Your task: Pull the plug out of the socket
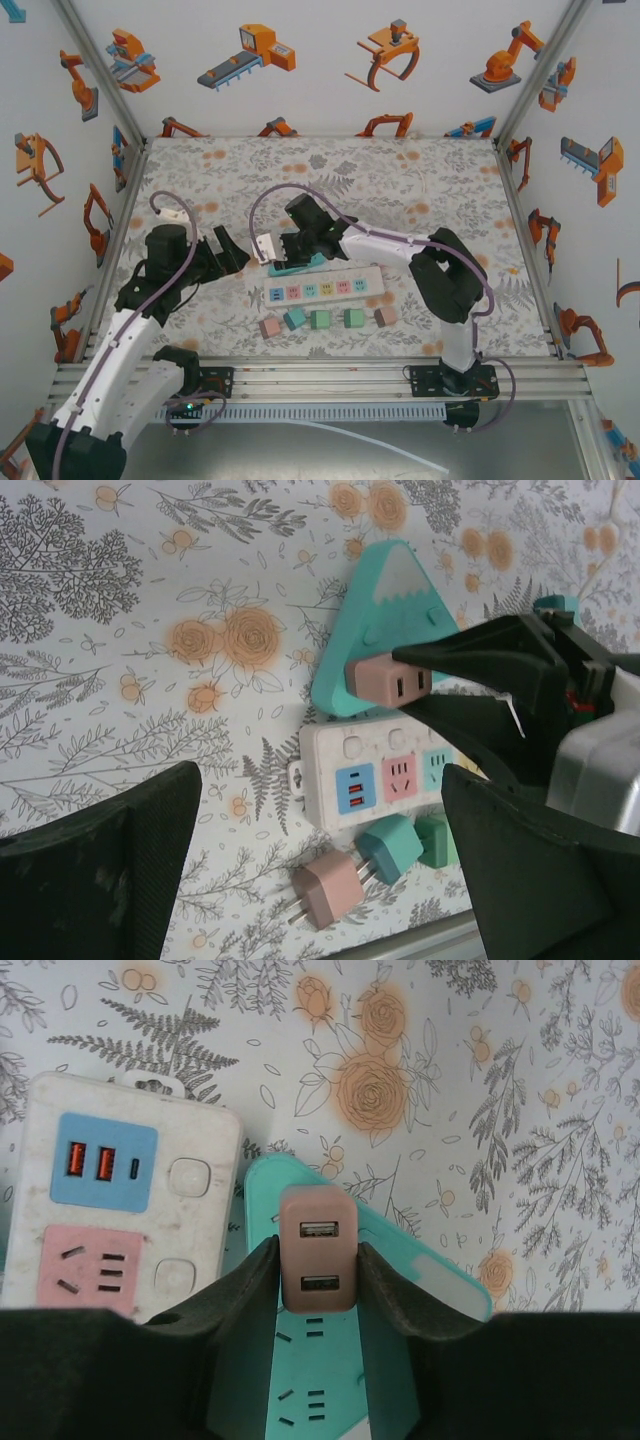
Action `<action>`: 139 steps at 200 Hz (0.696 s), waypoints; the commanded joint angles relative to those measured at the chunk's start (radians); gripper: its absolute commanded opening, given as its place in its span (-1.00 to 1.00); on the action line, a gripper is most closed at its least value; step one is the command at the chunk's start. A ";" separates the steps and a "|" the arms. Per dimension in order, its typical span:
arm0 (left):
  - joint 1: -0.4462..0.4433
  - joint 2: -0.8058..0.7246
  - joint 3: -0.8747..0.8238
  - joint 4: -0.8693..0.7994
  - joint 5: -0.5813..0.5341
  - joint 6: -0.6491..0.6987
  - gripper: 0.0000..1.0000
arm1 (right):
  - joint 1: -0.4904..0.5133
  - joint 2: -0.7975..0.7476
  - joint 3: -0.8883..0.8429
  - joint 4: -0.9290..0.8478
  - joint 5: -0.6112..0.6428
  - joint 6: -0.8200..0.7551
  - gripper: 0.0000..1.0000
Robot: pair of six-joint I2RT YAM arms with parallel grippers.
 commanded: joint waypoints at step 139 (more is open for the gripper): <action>-0.075 0.774 0.149 0.455 0.354 0.022 -0.11 | -0.019 0.004 0.033 -0.127 -0.177 -0.205 -0.47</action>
